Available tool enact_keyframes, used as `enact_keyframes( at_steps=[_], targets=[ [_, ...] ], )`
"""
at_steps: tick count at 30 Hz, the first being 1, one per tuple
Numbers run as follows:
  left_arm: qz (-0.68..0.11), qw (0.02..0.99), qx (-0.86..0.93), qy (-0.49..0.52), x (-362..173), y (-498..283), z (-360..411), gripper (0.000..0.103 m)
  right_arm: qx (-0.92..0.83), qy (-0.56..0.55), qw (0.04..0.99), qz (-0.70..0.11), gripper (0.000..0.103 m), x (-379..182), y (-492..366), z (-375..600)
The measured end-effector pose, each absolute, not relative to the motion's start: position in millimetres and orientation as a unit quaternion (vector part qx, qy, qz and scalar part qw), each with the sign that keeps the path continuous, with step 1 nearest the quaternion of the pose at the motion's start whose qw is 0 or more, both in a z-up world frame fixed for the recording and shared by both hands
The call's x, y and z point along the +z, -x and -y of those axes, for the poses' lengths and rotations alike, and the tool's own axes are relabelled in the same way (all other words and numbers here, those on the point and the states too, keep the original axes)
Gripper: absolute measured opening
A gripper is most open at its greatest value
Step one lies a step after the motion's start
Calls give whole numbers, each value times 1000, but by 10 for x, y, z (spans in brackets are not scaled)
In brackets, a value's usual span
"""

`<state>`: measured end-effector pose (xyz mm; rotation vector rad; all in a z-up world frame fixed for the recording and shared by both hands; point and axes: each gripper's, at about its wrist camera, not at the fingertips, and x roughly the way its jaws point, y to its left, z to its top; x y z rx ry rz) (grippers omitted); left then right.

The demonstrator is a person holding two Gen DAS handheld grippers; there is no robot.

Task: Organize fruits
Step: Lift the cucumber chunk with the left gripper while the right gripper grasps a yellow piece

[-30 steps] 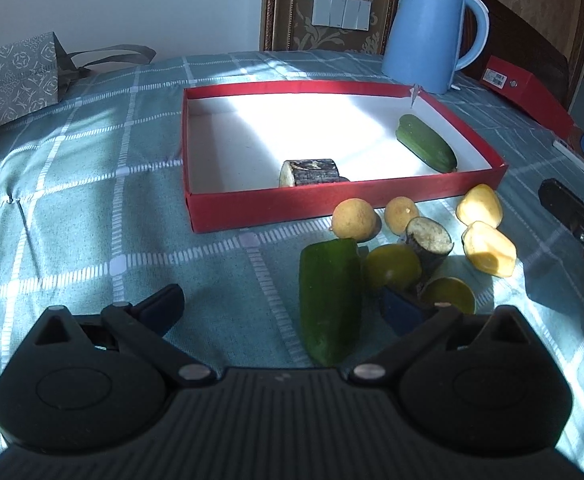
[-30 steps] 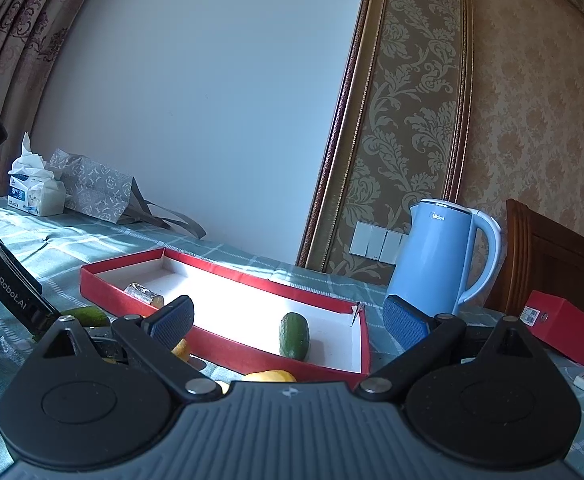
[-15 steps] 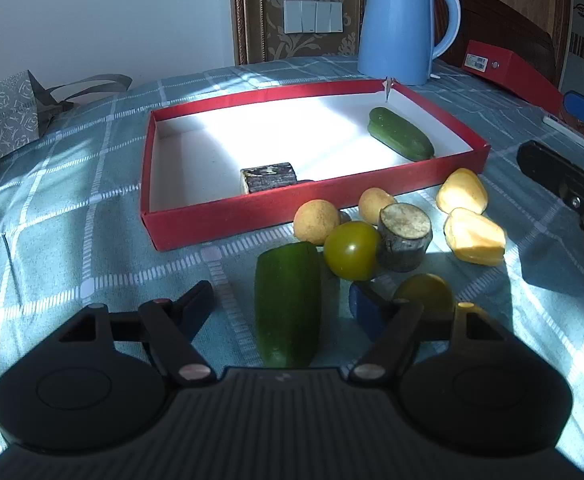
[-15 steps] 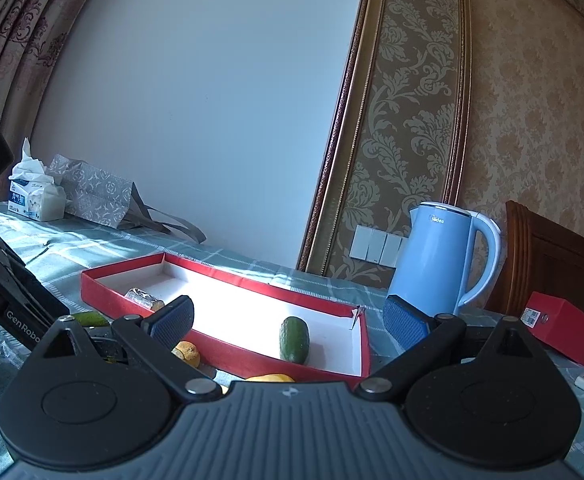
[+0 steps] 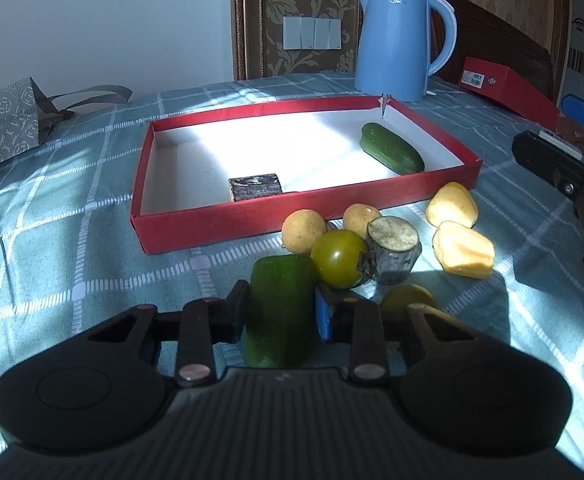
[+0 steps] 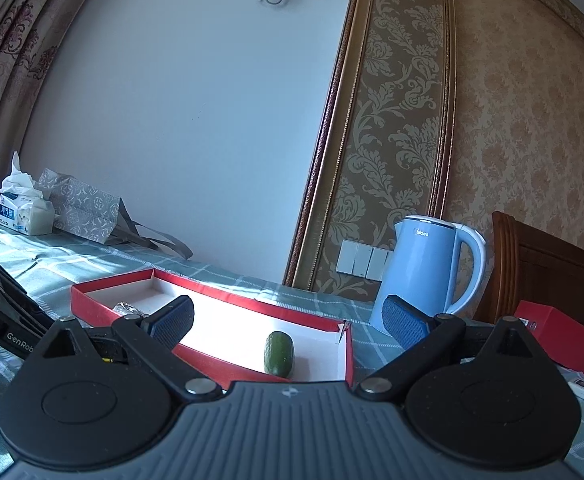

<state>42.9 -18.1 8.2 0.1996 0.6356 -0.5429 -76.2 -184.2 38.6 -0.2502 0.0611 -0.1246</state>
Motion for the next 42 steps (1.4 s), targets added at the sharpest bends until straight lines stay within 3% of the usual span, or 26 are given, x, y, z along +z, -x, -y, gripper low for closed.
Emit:
enact_keyframes(
  at_steps=[10, 11, 13, 16, 23, 28, 42],
  targets=[
    [-309, 915, -255, -56, 102, -430, -19, 30, -63, 42, 995, -65, 98, 439, 720, 2106],
    [-308, 915, -255, -49, 111, -428, -51, 30, -54, 29, 996, -71, 95, 443, 726, 2139],
    [-304, 918, -252, -39, 128, -425, -102, 30, -27, 17, 995, -95, 77, 442, 719, 2183],
    [-301, 921, -248, -23, 155, -441, -180, 30, -10, 19, 990, -142, 63, 375, 683, 2189],
    [-298, 922, -248, -8, 181, -454, -239, 30, 70, 67, 979, -177, 62, 316, 779, 2015],
    [-297, 922, -250, -3, 191, -450, -262, 30, 98, 117, 963, -224, 50, 267, 584, 1890],
    [-297, 921, -252, 4, 203, -443, -277, 30, 121, 87, 944, -293, 45, 140, 239, 1939]
  ],
)
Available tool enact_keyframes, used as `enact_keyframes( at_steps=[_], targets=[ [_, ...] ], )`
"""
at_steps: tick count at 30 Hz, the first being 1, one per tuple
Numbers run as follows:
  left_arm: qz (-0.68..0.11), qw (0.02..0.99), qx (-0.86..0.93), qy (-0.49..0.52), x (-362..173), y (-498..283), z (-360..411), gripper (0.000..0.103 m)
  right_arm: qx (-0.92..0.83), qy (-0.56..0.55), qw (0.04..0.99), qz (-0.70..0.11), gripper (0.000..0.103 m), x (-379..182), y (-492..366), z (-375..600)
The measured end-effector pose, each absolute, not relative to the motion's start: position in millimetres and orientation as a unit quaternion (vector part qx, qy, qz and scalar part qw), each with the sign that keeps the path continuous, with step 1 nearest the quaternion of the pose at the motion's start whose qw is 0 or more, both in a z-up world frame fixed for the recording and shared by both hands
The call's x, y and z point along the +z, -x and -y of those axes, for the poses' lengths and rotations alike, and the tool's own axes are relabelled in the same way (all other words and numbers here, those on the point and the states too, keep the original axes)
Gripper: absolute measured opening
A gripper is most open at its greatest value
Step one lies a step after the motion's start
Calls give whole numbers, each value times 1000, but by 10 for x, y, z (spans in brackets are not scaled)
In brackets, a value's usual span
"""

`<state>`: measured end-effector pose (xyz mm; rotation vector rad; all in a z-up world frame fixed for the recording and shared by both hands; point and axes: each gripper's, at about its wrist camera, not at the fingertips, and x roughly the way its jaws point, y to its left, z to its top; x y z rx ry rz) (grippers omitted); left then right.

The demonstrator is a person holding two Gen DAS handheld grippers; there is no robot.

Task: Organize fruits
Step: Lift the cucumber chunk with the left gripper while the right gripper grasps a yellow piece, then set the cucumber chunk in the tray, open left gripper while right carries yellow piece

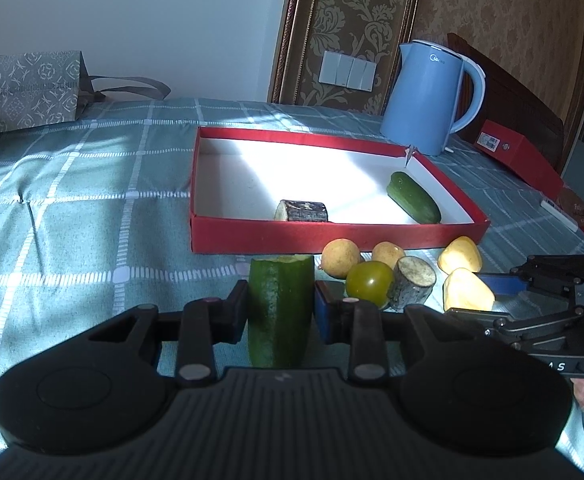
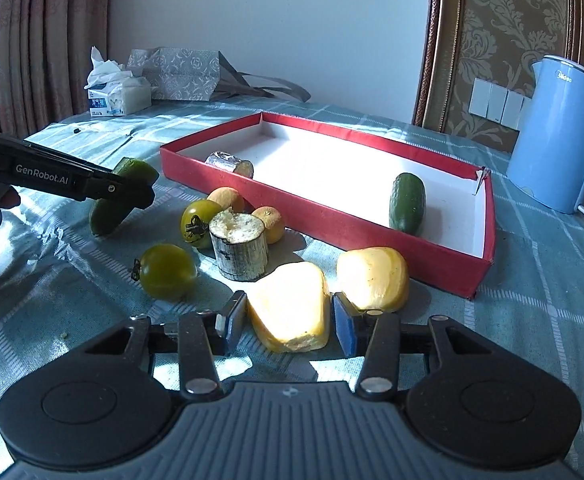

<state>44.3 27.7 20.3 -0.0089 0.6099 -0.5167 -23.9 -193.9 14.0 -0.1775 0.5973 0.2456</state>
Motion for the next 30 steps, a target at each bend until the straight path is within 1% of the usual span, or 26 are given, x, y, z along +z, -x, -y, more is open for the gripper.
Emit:
enact_keyframes(
  at_steps=[6, 19, 25, 30],
  targets=[
    [-294, 922, -251, 8, 208, -446, -294, 30, 103, 80, 952, -277, 44, 156, 280, 1977],
    [-281, 925, -255, 23, 271, -415, -334, 30, 60, -29, 974, -216, 43, 264, 360, 2289],
    [-275, 926, -259, 26, 426, -472, -265, 30, 55, -35, 976, -205, 43, 274, 377, 2311],
    [-255, 927, -276, 13, 686, -581, -52, 30, 56, -30, 978, -199, 43, 280, 395, 2298]
  ],
)
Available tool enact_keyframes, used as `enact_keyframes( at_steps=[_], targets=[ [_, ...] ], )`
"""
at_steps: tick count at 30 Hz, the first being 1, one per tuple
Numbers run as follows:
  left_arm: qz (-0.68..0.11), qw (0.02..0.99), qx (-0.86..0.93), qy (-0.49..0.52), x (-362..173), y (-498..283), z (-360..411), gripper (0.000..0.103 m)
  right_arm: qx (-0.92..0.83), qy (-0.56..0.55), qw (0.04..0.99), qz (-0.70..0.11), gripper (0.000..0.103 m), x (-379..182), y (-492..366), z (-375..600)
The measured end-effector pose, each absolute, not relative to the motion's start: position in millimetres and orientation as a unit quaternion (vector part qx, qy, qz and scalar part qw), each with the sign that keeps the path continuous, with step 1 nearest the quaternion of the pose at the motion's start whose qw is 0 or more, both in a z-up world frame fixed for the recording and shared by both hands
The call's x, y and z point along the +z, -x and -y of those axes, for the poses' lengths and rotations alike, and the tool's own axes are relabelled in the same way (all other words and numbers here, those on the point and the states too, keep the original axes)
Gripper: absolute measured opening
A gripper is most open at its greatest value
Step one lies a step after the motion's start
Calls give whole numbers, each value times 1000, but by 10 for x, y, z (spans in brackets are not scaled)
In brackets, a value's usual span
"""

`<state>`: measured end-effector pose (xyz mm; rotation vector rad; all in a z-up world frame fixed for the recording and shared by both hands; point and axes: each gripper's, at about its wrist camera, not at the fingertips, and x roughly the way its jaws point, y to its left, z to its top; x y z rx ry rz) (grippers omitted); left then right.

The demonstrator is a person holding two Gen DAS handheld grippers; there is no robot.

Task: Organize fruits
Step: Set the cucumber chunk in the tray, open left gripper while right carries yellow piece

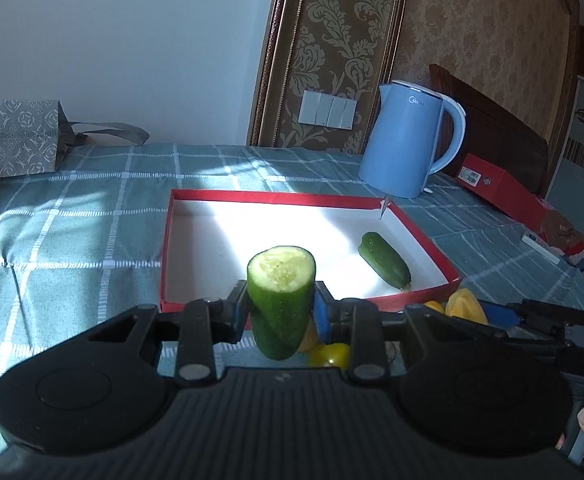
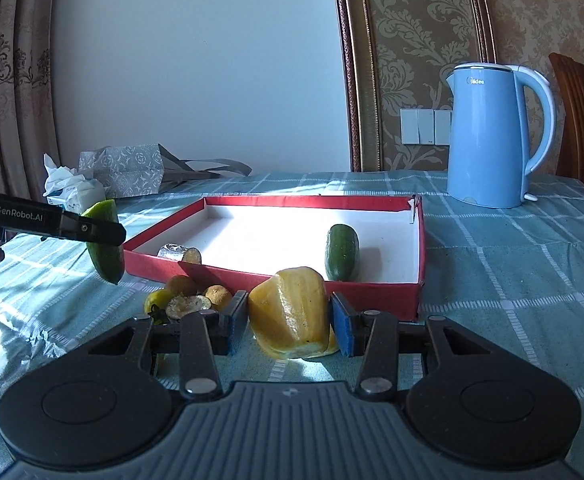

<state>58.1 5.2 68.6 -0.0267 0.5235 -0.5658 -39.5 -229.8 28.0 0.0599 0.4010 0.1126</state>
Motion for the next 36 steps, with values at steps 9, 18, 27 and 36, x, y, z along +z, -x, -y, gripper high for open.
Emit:
enact_keyframes(
  at_steps=[9, 18, 27, 36],
  targets=[
    [-271, 922, -275, -26, 756, -1181, 732, 30, 57, -25, 979, -193, 43, 286, 399, 2295],
    [-279, 927, -243, -60, 530, -1384, 1013, 43, 61, -33, 978, -197, 43, 282, 378, 2325],
    [-204, 958, -195, -44, 721, -898, 651, 85, 56, -32, 979, -193, 43, 286, 383, 2325],
    [-210, 959, -188, 8, 521, -401, 6, 89, 50, -29, 981, -188, 43, 296, 390, 2328]
  ],
)
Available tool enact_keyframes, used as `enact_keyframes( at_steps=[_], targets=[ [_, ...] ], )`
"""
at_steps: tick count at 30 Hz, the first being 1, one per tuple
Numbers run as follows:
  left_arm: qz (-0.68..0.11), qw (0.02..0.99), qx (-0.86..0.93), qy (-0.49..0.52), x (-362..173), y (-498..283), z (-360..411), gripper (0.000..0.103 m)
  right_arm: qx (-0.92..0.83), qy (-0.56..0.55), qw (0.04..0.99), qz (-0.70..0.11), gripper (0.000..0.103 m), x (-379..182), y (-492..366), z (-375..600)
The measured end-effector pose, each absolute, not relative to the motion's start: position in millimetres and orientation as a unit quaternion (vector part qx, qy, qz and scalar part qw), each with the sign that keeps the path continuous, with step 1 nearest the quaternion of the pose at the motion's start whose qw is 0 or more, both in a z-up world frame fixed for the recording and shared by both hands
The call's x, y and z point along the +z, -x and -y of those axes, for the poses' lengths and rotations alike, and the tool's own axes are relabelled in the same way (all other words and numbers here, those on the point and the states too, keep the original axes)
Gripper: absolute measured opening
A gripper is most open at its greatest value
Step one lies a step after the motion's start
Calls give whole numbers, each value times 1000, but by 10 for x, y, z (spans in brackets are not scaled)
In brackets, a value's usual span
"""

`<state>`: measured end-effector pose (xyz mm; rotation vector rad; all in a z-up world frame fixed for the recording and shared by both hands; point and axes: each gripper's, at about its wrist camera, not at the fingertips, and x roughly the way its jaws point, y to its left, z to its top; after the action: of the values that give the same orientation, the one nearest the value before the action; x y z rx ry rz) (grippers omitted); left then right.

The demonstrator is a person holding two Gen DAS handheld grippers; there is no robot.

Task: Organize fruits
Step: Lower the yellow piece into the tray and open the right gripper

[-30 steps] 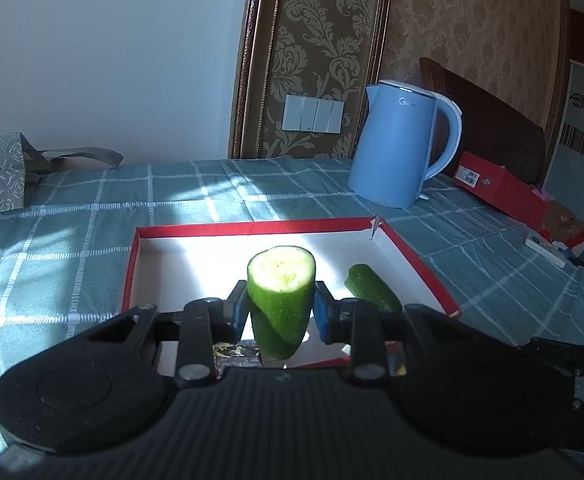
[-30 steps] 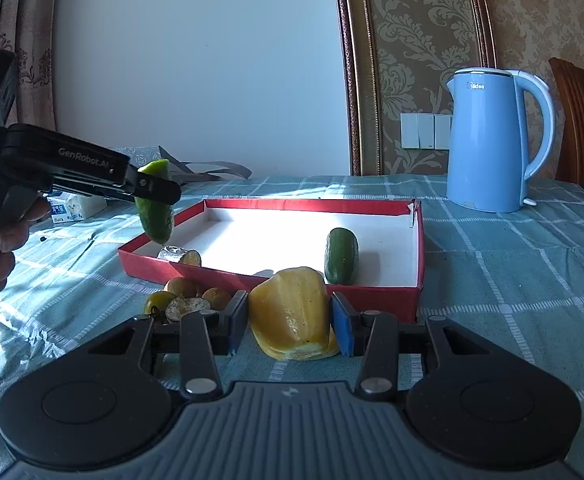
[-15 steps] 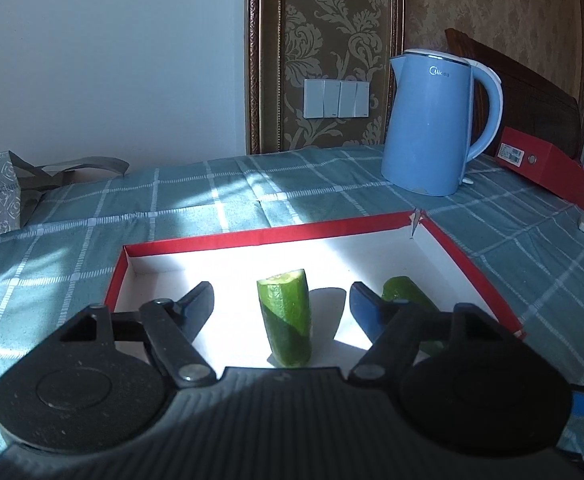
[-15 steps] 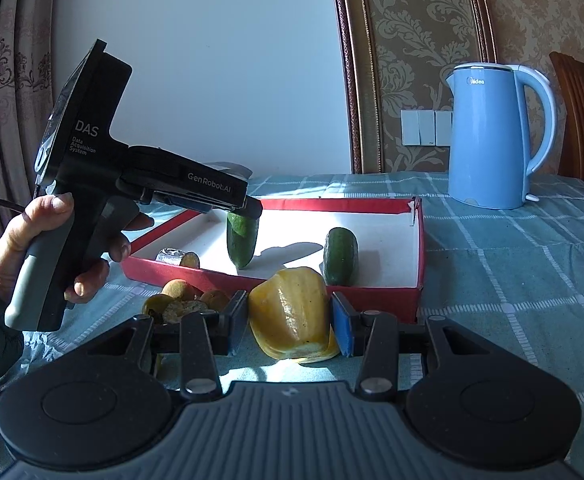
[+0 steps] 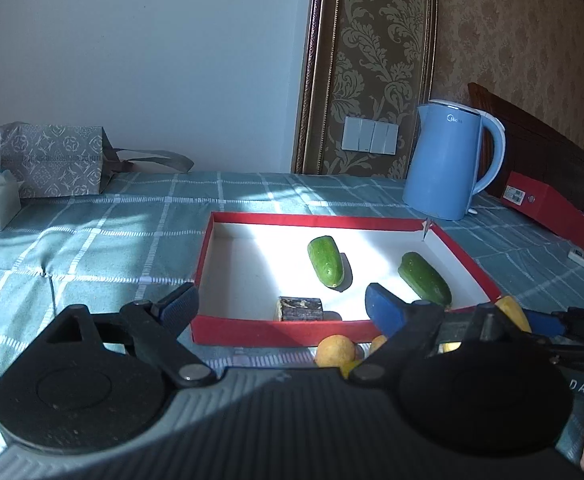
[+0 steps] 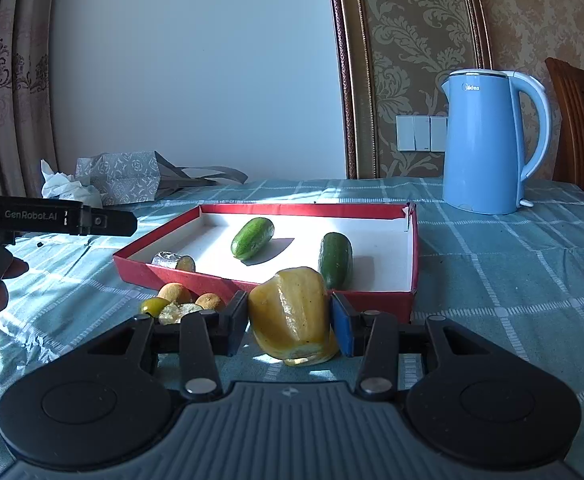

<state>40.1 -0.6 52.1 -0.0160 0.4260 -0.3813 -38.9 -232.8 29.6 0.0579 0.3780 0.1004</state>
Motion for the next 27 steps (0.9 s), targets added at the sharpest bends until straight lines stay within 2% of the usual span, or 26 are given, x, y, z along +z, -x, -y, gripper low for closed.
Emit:
enact_keyframes(
  at_steps=[6, 12, 20, 21, 23, 25, 27],
  targets=[
    [-228, 956, -181, 29, 380, -397, -242, 89, 41, -15, 983, -181, 44, 339, 385, 2258],
    [-224, 960, -170, 17, 354, -387, -247, 89, 37, 12, 982, -182, 44, 510, 18, 2096],
    [-225, 959, -168, 23, 353, -404, -261, 95, 26, 17, 971, -238, 44, 432, -701, 2018],
    [-227, 959, -169, 26, 354, -411, -271, 95, 25, 11, 970, -241, 46, 402, -742, 2027],
    [-227, 959, -168, 31, 356, -418, -286, 95, 24, 3, 971, -238, 57, 381, -747, 2041],
    [-228, 958, -169, 31, 357, -424, -289, 95, 16, 9, 976, -216, 77, 391, -664, 2037],
    [-229, 958, -172, 30, 358, -423, -281, 95, 6, 15, 980, -198, 80, 410, -568, 2040]
  ],
)
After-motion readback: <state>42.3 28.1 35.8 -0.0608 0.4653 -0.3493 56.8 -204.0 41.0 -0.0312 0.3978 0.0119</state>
